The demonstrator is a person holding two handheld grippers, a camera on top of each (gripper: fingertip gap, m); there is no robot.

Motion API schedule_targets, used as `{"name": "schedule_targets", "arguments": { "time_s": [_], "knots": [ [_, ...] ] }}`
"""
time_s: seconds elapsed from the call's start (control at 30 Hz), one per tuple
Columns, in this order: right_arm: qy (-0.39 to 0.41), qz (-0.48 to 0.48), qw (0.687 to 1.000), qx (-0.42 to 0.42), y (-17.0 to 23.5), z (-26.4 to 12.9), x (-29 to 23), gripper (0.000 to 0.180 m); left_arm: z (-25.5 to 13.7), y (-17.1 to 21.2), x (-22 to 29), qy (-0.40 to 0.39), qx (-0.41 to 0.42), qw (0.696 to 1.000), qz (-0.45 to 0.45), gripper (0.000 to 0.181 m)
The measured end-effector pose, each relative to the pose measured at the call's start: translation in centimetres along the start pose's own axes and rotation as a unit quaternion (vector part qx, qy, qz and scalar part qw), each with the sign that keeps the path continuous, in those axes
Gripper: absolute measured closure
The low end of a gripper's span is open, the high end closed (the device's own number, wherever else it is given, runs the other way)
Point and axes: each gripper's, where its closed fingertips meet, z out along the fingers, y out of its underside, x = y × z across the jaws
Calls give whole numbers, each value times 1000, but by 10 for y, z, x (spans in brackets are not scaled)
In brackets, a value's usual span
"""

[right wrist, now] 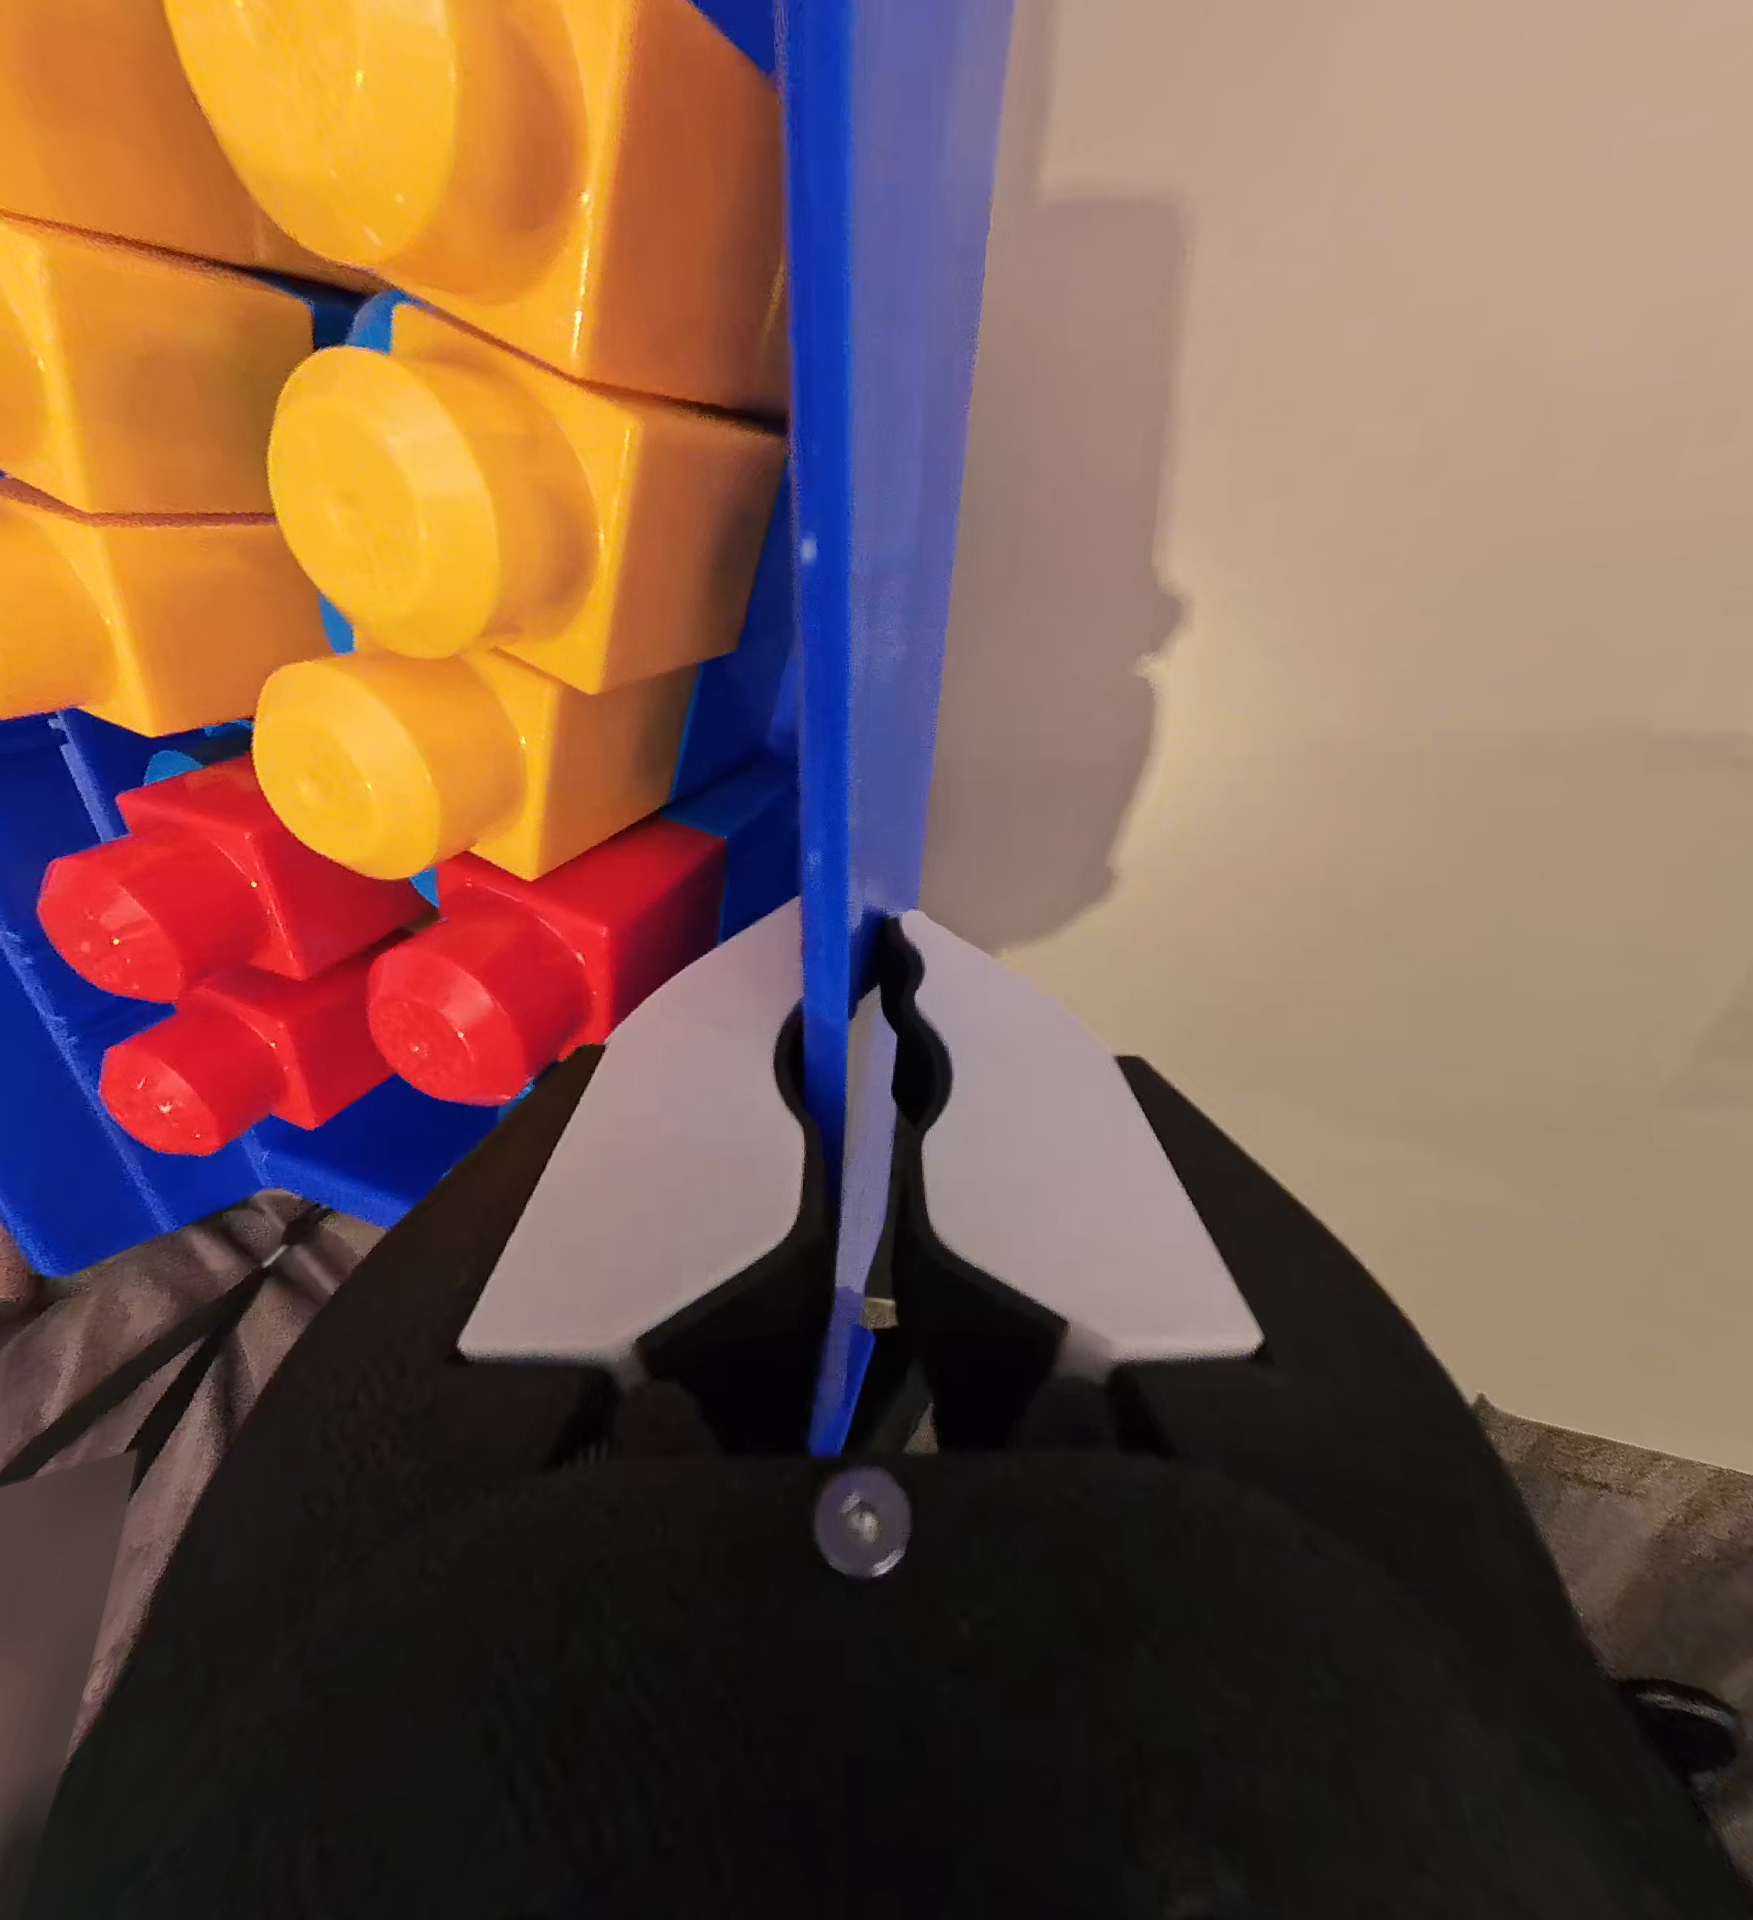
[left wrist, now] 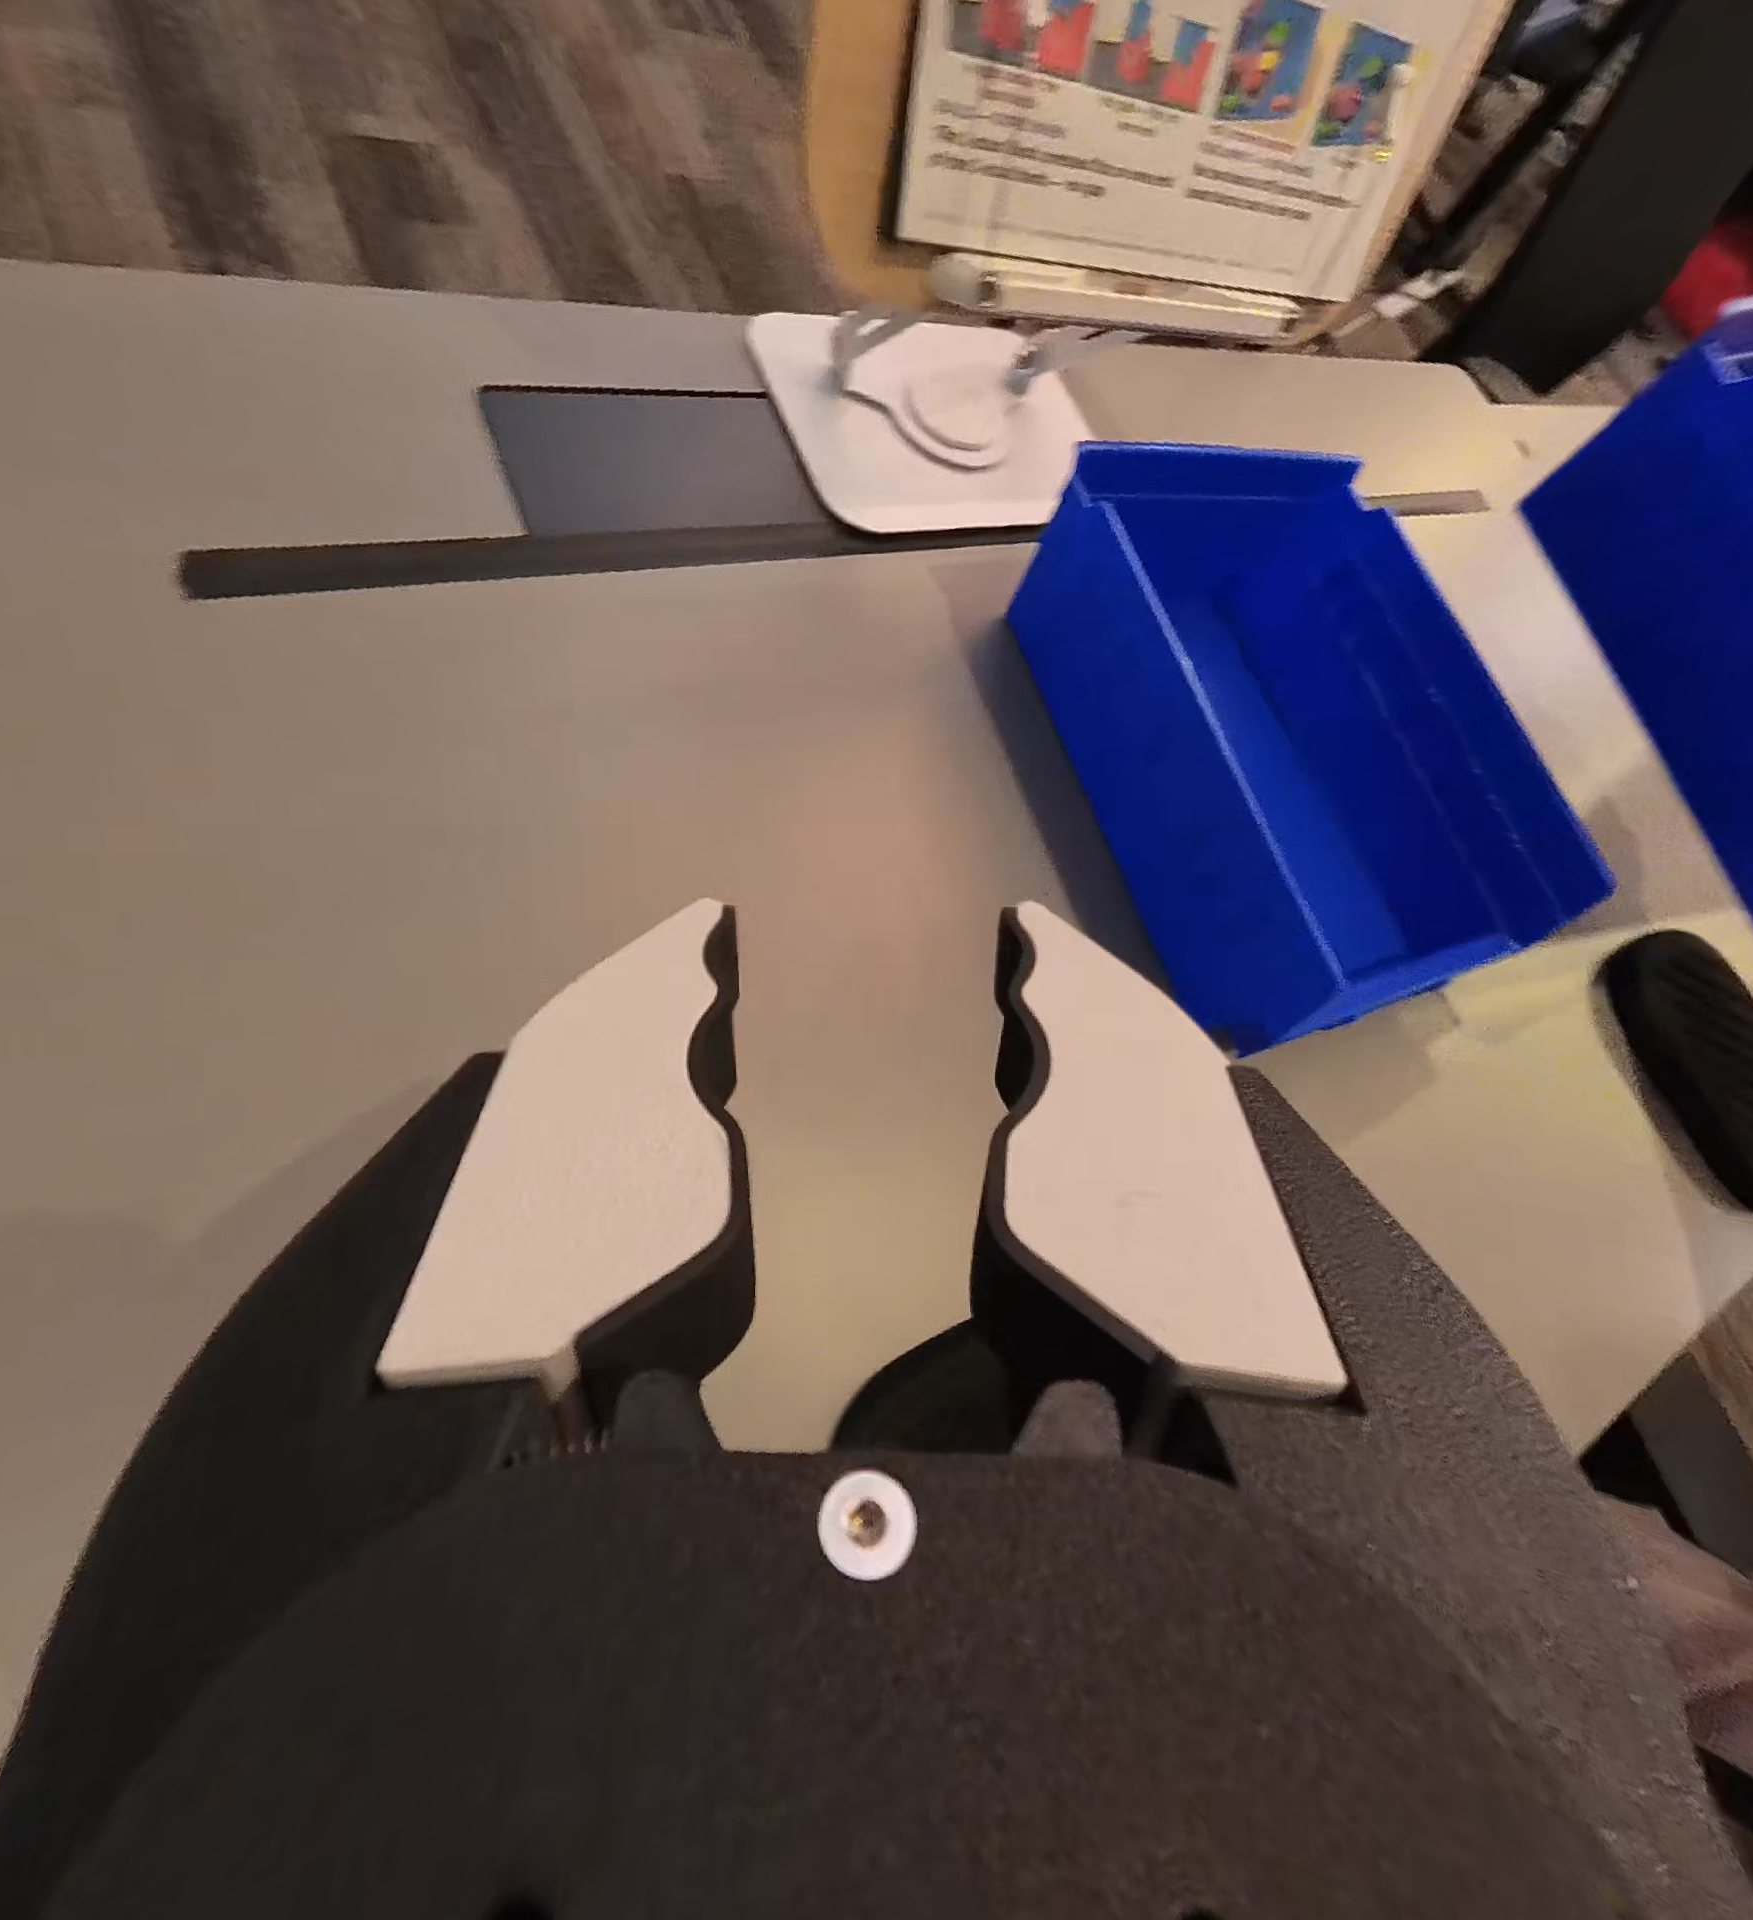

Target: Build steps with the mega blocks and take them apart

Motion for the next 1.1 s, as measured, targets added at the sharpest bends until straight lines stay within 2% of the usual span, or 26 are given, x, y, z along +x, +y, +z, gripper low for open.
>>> {"name": "schedule_targets", "arguments": {
  "time_s": [0.13,0.27,0.37,0.57,0.67,0.73,0.9,1.1],
  "knots": [
    [-20,-60,998,-4,-30,-16,-71,172,-19,5,-17,-14,16,1000,-18,132],
    [-58,-136,989,-15,-62,-3,-167,172,-42,12,-33,-26,36,998,-43,131],
    [-85,-203,975,-34,-81,22,-247,172,-65,20,-55,-64,52,994,-76,131],
    [-136,-313,937,-79,-100,85,-401,171,-121,24,-81,-98,141,975,-140,133],
    [-157,-344,920,-97,-102,116,-466,170,-145,36,-97,-168,147,962,-159,134],
    [-167,-358,912,-105,-103,137,-502,170,-155,37,-99,-186,158,955,-168,133],
    [-176,-366,905,-124,-101,191,-559,170,-144,34,-94,-185,135,961,-157,129],
    [-173,-329,922,-105,-108,255,-578,170,-90,51,-94,-157,8,978,-136,111]
  ]
}}
